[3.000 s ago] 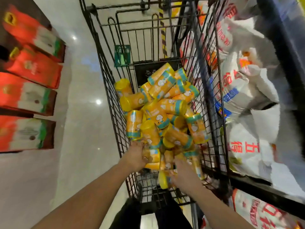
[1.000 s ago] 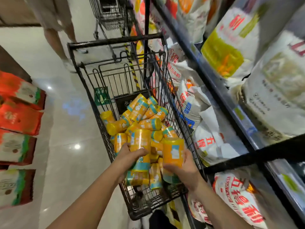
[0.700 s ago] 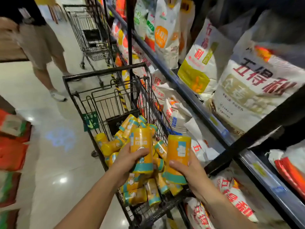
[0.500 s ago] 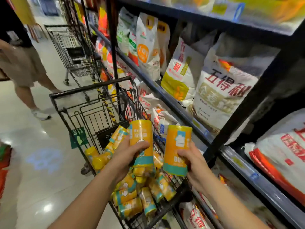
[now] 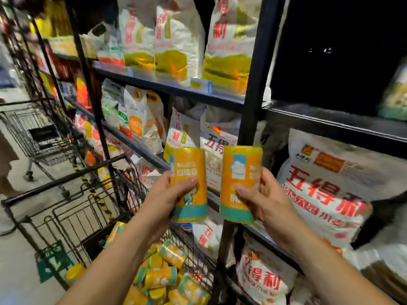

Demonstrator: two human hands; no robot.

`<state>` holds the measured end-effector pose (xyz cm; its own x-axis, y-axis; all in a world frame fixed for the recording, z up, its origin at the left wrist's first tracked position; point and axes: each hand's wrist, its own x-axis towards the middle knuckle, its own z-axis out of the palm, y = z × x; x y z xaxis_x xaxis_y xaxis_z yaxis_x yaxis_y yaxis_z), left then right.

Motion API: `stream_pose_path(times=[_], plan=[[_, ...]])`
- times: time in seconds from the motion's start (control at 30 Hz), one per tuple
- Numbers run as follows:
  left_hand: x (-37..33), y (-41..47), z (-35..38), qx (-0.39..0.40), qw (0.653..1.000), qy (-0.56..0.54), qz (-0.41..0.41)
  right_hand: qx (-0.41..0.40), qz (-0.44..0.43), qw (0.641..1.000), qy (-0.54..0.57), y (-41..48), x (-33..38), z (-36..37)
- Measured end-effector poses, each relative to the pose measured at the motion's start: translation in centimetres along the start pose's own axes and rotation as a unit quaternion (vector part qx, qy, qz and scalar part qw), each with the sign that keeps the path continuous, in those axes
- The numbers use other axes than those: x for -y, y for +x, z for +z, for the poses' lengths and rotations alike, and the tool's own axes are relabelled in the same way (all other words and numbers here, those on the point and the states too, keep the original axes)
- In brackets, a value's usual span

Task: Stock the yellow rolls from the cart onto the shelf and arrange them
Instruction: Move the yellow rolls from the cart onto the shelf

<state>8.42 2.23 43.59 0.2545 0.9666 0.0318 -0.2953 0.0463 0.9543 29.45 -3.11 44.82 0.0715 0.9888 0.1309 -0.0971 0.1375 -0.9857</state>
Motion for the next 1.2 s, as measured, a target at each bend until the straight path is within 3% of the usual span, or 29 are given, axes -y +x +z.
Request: stream_pose_path(times=[0.63,1.2], plan=[[-7.1,0.1,24.4,0.148,0.972,0.061,0.173,-0.105,-0.212,0.968,-0.082,-8.8,17.1,-17.3],[-8.8,2.7,35.6,0.205,0.962,0.073,0.165,-0.235,-0.206,0.933,-0.177,-14.0,22.4,-26.0]])
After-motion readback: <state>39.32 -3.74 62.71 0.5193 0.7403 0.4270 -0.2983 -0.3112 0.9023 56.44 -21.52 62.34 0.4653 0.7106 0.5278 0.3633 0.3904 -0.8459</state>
